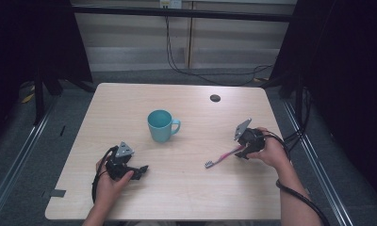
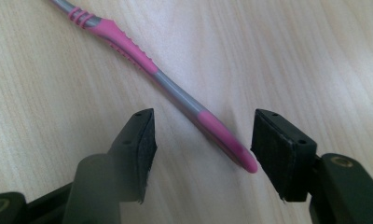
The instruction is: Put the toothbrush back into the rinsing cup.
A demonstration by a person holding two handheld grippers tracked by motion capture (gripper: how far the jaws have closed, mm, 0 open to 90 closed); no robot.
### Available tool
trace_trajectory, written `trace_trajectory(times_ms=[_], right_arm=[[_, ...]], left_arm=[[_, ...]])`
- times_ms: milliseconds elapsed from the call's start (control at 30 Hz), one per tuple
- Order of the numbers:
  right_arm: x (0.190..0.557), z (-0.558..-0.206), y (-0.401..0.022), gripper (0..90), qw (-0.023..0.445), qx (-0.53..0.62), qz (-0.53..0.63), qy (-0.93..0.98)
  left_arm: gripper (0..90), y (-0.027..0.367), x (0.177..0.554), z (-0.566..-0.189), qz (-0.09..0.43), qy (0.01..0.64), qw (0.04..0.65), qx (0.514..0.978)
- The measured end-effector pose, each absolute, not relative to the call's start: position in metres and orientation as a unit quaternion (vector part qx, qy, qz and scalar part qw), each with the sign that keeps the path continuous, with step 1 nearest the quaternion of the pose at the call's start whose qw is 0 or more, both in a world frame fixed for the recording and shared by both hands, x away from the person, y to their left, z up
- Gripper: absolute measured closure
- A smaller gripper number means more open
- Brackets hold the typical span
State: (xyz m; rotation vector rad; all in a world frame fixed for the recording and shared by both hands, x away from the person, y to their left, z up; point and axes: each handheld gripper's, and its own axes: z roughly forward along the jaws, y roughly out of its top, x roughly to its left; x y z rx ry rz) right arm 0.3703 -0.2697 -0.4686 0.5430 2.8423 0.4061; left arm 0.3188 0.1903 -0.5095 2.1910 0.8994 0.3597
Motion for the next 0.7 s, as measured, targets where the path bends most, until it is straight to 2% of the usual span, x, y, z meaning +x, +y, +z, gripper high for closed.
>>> trace_trajectory(times_ms=[700], right_arm=[[0.378,-0.472,-0.253,49.1,0.067,0.16,0.126,0.977]], left_arm=[[12.9,0.19,0.319,-0.51,0.139,0.349,0.365,0.852]])
